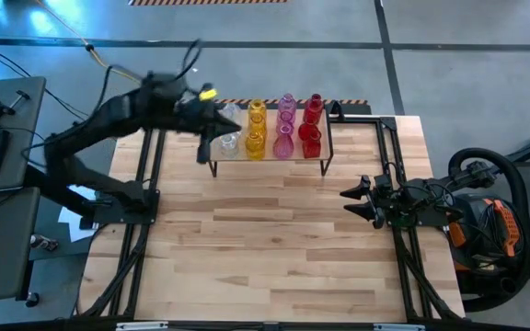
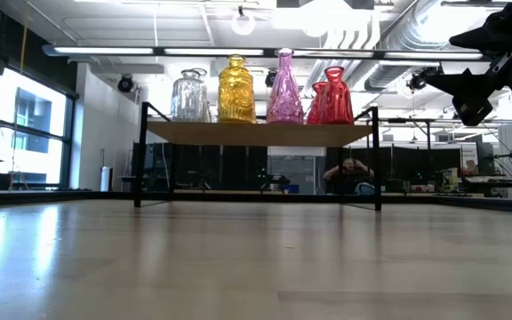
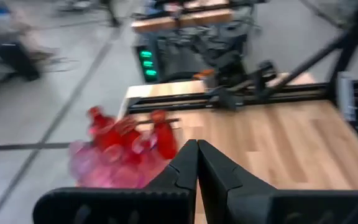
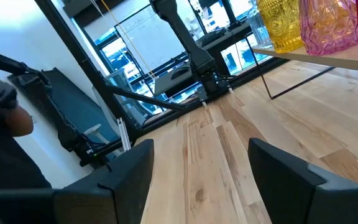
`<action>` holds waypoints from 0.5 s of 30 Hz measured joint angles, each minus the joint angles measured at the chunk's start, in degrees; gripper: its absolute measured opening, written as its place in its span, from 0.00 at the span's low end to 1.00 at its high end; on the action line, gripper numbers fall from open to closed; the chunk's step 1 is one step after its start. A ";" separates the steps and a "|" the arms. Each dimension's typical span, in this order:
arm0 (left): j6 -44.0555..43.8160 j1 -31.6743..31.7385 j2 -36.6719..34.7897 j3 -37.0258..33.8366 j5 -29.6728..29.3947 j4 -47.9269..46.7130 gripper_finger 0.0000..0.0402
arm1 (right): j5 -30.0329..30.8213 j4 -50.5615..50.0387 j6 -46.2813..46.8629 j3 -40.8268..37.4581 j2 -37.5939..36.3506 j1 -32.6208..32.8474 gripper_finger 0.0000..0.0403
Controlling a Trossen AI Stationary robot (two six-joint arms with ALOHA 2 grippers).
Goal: Sort vases onto shelf
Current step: Return to Home Position
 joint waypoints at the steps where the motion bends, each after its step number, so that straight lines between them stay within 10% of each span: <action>1: -0.66 -0.90 -2.56 -3.41 -2.74 1.86 0.00 | 0.00 0.00 0.00 -0.01 0.01 0.00 0.61; 15: -10.46 -7.06 -36.12 -53.54 -15.58 32.18 0.00 | 0.00 0.01 0.00 -0.01 0.00 0.01 0.61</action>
